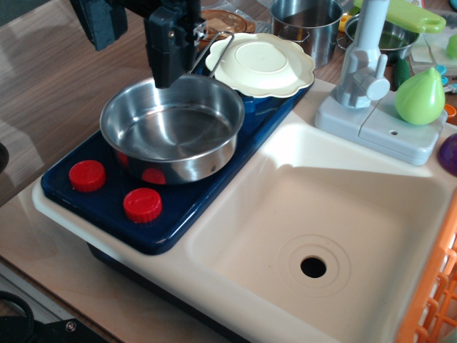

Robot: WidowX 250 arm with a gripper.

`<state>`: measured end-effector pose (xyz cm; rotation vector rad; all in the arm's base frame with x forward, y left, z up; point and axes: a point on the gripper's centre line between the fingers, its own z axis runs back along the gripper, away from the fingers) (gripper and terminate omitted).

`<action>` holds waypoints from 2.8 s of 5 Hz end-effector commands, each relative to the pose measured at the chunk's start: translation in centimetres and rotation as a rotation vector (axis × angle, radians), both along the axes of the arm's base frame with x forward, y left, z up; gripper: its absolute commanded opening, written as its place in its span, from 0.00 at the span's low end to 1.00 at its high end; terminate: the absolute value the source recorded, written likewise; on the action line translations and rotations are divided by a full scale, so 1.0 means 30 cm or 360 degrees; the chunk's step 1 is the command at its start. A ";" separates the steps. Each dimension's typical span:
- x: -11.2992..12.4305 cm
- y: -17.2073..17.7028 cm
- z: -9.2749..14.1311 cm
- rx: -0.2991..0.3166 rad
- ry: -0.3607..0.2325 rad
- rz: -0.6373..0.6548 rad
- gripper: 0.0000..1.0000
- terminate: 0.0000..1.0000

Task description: Put pan from stove to sink

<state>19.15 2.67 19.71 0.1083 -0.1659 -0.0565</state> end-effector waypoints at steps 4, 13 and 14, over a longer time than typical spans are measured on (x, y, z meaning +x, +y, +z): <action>0.072 0.041 -0.040 0.0065 -0.0179 -0.0474 1.00 0.00; 0.063 0.005 -0.145 -0.0213 -0.0233 -0.0110 0.00 0.00; 0.047 -0.050 -0.123 -0.0218 -0.0226 0.0075 0.00 0.00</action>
